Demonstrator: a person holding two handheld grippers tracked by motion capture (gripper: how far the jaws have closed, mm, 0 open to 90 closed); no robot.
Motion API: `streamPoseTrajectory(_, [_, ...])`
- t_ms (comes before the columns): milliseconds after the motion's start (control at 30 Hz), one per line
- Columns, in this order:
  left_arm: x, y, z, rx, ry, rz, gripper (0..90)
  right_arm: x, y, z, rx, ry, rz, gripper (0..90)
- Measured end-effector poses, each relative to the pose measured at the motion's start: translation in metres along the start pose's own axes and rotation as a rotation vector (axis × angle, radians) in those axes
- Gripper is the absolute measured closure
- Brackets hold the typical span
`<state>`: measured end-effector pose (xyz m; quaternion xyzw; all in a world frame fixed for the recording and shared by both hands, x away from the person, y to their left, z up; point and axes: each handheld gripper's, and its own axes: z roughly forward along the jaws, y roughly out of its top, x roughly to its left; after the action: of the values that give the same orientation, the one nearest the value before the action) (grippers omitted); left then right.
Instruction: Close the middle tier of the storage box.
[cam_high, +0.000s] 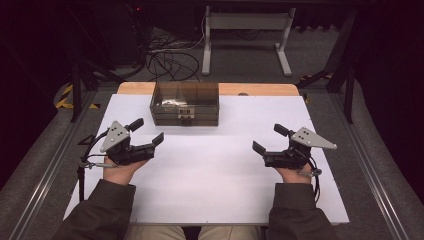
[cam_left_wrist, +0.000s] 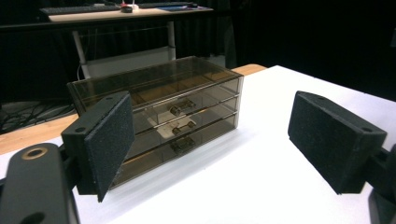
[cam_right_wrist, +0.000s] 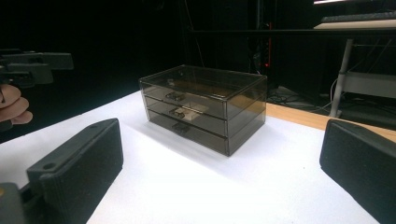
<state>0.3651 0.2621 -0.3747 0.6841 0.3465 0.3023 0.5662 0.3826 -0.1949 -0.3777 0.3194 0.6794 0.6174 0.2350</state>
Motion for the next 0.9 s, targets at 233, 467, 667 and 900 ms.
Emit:
streamPoseTrajectory(233, [-0.002,0.001,-0.011,-0.016,-0.011,-0.008,14.4,-0.001,0.0,0.0,0.001,-0.002,0.003,0.1])
streamPoseTrajectory(467, [-0.002,0.002,-0.025,-0.033,-0.012,-0.01,14.1,-0.001,0.0,0.0,-0.001,-0.004,0.002,0.1])
streamPoseTrajectory(667, [-0.001,0.0,-0.033,-0.039,-0.014,-0.015,13.8,0.0,0.0,-0.001,-0.001,0.001,0.002,0.2])
streamPoseTrajectory(900, [-0.001,0.0,-0.04,-0.05,-0.02,-0.013,13.6,0.0,0.001,-0.002,-0.003,0.001,-0.001,0.1])
